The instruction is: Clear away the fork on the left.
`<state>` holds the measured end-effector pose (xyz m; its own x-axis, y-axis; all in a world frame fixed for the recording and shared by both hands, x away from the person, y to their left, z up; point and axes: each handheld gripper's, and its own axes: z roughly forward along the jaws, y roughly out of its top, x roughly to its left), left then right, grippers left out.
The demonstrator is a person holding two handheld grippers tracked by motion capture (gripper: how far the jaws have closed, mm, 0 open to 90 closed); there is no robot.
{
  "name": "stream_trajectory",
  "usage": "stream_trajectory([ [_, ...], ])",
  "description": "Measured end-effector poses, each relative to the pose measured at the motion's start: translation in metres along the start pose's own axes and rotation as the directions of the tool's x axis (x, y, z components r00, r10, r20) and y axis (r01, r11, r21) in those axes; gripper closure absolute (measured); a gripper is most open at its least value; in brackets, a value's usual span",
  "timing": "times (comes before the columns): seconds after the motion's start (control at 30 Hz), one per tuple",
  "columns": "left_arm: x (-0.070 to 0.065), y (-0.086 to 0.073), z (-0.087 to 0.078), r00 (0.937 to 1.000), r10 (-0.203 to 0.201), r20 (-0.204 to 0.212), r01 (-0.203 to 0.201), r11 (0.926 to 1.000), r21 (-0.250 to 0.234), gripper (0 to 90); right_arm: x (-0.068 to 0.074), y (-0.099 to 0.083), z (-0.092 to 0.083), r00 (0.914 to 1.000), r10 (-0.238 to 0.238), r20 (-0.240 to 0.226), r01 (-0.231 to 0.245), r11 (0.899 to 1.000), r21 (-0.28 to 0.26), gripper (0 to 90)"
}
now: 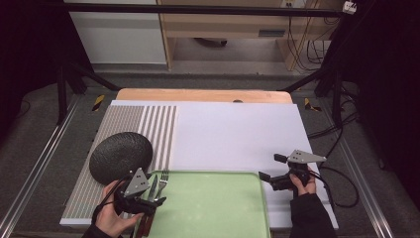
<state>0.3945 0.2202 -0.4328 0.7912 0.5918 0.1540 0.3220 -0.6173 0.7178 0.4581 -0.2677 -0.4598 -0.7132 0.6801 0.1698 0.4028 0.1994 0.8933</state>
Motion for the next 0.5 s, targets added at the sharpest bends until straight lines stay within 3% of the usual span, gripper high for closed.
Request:
stream_trajectory([
  [0.17, 0.005, -0.003, -0.003, 0.9999, 0.007, -0.013, -0.007, 1.0, 0.005, 5.5, 0.0, 0.0, 0.0, 1.0, 0.0, -0.001, 0.0, 1.0, -0.001, 0.2],
  [0.5, 0.015, -0.009, -0.012, 0.9941, 0.095, -0.053, -0.093, 0.9947, 0.045, 1.8, 0.0, 0.0, 0.0, 1.0, 0.002, -0.001, -0.002, 1.0, 0.0, 0.2],
])
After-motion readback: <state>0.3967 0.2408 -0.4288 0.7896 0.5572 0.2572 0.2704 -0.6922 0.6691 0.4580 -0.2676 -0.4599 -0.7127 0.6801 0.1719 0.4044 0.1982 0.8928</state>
